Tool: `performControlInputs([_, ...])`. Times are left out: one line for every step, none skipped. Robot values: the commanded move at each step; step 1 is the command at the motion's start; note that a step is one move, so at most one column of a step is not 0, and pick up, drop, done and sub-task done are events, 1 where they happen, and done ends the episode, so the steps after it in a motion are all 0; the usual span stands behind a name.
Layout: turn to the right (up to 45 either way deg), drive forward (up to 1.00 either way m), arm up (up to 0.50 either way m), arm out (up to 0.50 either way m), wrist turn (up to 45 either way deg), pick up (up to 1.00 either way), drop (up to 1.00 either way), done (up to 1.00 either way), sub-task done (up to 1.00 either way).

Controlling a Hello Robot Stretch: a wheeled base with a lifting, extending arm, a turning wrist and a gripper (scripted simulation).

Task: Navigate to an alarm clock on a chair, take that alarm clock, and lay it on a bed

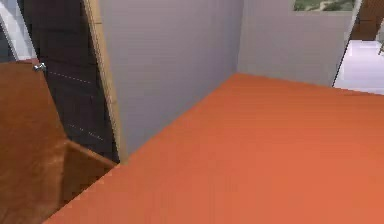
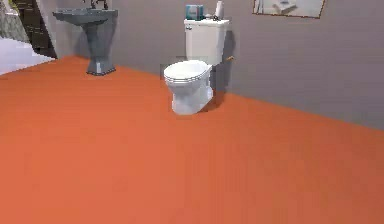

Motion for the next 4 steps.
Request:
performControlInputs([-45.0, 0.0, 0.0, 0.0, 0.0, 0.0, 0.0, 0.0, 0.0])
performControlInputs([-45.0, 0.0, 0.0, 0.0, 0.0, 0.0, 0.0, 0.0, 0.0])
performControlInputs([-45.0, 0.0, 0.0, 0.0, 0.0, 0.0, 0.0, 0.0, 0.0])
performControlInputs([-15.0, 0.0, 0.0, 0.0, 0.0, 0.0, 0.0, 0.0, 0.0])
